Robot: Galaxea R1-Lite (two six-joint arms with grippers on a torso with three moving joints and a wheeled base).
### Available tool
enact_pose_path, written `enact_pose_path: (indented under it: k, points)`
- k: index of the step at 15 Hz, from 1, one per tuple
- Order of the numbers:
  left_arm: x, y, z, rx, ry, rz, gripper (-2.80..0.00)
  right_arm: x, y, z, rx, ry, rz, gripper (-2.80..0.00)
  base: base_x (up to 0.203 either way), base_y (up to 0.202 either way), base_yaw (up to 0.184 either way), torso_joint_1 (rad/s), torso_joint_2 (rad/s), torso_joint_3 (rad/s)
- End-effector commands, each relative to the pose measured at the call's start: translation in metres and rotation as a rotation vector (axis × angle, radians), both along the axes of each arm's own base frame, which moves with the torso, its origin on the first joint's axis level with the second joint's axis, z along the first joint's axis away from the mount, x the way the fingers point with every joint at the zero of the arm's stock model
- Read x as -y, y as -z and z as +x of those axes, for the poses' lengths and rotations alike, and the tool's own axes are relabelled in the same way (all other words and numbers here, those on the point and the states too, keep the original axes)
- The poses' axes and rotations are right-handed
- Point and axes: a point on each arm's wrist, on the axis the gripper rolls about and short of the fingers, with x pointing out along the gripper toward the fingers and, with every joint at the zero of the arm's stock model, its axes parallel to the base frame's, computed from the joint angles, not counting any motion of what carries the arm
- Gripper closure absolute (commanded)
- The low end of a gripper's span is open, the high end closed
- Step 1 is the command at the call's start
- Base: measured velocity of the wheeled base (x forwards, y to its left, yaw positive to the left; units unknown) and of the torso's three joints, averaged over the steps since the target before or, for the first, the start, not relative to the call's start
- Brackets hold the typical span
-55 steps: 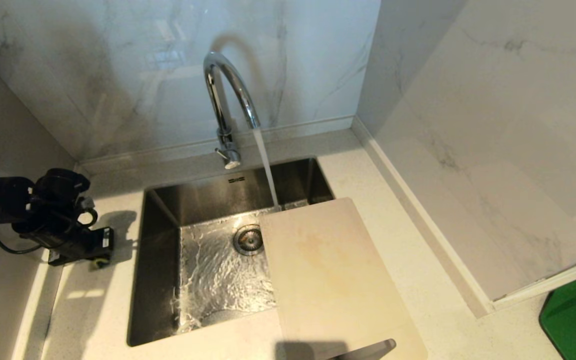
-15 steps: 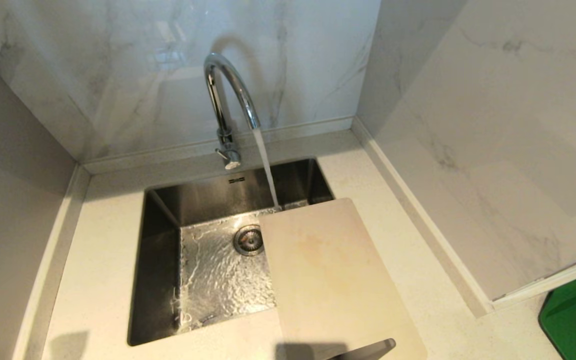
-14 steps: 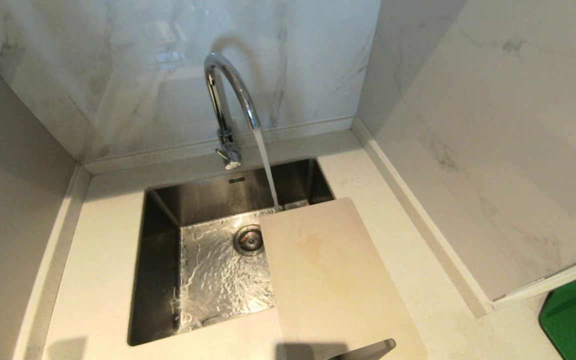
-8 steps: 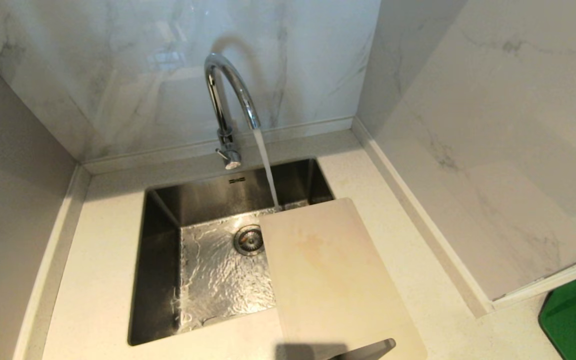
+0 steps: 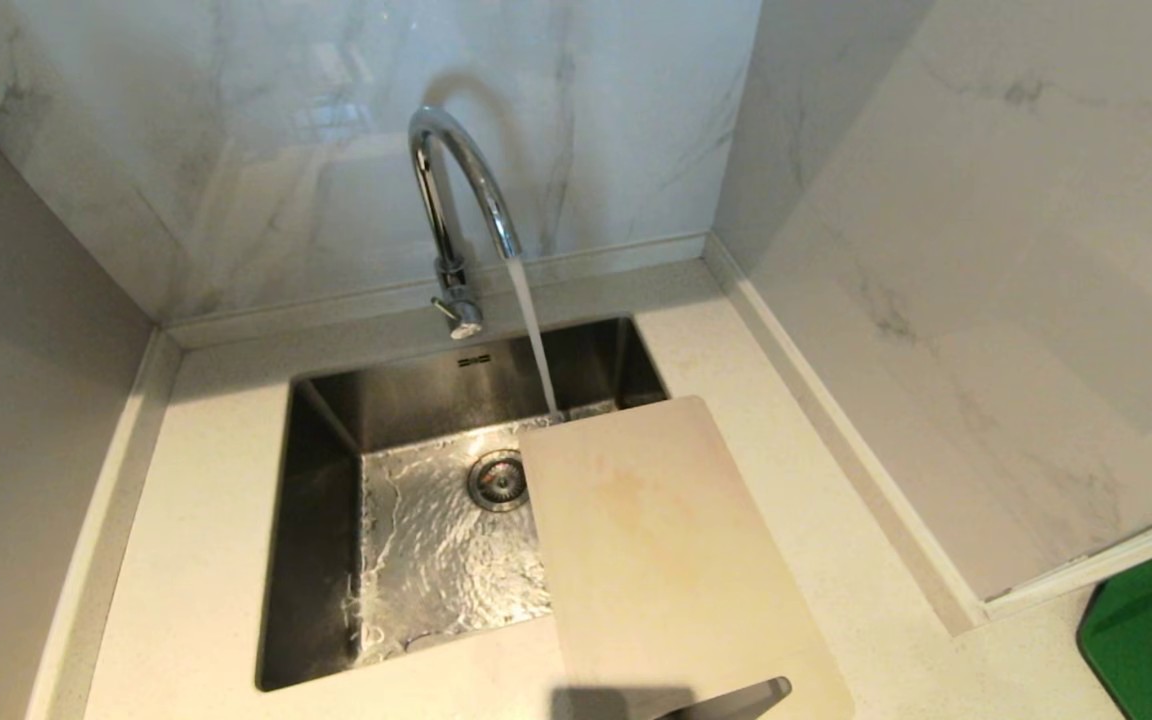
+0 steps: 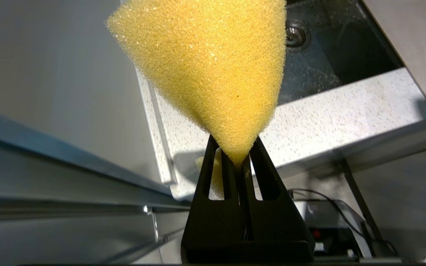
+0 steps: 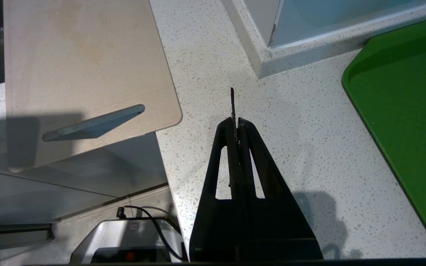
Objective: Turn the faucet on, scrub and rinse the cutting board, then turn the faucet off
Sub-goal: Pick up the cutting board
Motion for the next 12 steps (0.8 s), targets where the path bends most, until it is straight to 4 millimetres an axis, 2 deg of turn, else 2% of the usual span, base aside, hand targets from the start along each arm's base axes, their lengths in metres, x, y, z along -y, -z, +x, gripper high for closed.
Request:
enact_pose_path:
  k: [1, 9, 12]
  points:
    - [0.0, 0.017, 0.013, 0.026, 0.0, 0.002, 0.0, 0.0, 0.0, 0.0, 0.0, 0.0, 0.0, 0.0, 0.0, 0.0, 0.0, 0.0, 0.0, 0.0]
    - [0.0, 0.057, 0.036, -0.049, 0.006, 0.035, 0.0, 0.0, 0.0, 0.0, 0.001, 0.0, 0.0, 0.0, 0.0, 0.0, 0.0, 0.0, 0.0, 0.0]
    - [0.0, 0.057, 0.037, -0.035, 0.005, 0.03, 0.0, 0.0, 0.0, 0.0, 0.001, 0.0, 0.0, 0.0, 0.0, 0.0, 0.0, 0.0, 0.0, 0.0]
